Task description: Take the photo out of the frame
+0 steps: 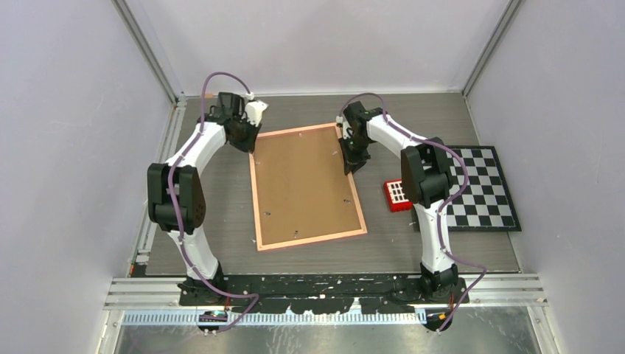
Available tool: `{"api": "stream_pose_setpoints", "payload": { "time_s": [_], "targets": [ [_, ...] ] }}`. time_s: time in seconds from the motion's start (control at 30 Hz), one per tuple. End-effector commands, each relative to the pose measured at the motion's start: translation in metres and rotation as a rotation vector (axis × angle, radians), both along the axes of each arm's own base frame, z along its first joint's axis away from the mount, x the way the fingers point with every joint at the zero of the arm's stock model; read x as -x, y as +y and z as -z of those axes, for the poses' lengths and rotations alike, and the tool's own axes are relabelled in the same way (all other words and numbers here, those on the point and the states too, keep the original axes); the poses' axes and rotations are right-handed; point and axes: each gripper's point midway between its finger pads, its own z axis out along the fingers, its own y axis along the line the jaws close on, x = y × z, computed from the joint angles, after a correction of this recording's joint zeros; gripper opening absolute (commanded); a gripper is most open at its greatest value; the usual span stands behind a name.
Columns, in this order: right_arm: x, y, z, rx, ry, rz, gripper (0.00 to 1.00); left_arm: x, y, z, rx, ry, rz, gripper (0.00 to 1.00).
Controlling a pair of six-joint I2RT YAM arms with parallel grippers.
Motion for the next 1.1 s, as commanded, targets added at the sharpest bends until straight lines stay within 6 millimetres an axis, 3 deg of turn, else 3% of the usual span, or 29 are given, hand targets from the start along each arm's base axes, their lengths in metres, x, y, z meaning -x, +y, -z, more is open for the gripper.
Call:
{"api": "stream_pose_setpoints", "payload": {
  "time_s": [0.0,0.3,0.47,0.7,1.07],
  "targets": [
    [0.007,0.005,0.010,0.006,0.009,-0.011,0.01,-0.016,-0.009,-0.012,0.011,-0.066,0.031,0.00],
    [0.007,0.003,0.011,0.016,0.014,0.005,0.01,-0.014,-0.001,0.005,-0.046,-0.042,0.032,0.00],
    [0.007,0.002,0.012,0.022,0.013,0.013,0.01,-0.001,0.002,0.008,-0.066,-0.007,0.045,0.00],
    [0.007,0.003,0.014,0.020,0.017,0.027,0.01,0.030,-0.008,0.016,-0.047,0.072,0.082,0.00],
    [0.006,0.004,0.016,0.017,0.020,0.031,0.01,0.056,-0.029,0.031,0.043,0.171,0.003,0.00]
  ]
}}
